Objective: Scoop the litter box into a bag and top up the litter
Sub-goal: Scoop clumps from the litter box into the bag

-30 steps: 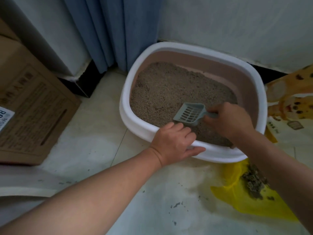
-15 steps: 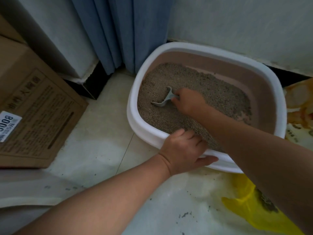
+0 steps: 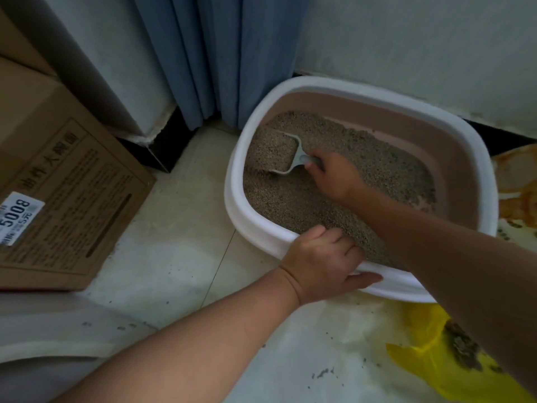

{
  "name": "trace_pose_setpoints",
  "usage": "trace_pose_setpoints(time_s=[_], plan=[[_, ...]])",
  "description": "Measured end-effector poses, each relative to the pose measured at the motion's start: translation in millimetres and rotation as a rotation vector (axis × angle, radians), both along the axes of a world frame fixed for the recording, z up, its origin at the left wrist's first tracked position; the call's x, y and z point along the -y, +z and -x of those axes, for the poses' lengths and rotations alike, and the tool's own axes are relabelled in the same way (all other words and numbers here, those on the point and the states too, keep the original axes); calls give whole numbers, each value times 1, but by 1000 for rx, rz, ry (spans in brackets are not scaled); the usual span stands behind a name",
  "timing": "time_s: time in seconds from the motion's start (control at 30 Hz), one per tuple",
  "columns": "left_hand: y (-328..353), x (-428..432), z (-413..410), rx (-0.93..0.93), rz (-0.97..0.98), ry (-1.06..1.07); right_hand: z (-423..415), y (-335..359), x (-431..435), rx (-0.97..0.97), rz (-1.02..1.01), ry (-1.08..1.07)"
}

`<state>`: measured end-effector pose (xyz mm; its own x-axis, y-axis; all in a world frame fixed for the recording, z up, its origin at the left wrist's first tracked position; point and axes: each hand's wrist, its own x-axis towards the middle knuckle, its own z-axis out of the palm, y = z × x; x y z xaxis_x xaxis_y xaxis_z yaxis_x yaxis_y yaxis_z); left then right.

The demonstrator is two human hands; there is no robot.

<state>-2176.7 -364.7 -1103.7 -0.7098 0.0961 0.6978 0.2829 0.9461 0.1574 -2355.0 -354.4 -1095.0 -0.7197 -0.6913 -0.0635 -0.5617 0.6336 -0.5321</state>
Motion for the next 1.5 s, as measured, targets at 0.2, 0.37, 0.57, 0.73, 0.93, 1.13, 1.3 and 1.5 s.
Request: trace_pose_setpoints(time_s=[0.2,0.37,0.57,0.73,0.93,1.13,1.3,1.5], plan=[[0,0,-1,14,59,23,0,-2,-47,48,16,-81],[-1,1,-1,43,115,16,-2,7,-101,29,-10,-143],[2,4,-2,88,183,16,-5,34,-149,1,-10,-193],[5,4,-2,103,208,25,-17,59,-180,-71,-49,-154],[10,4,-4,136,231,11,-39,80,-228,-136,-106,-184],[10,6,-5,184,233,-3,-53,88,-258,-95,-111,-253],[10,5,-6,227,221,-4,-57,90,-280,-95,-103,-258],[12,5,-7,233,221,-9,-60,92,-301,-121,-101,-252]])
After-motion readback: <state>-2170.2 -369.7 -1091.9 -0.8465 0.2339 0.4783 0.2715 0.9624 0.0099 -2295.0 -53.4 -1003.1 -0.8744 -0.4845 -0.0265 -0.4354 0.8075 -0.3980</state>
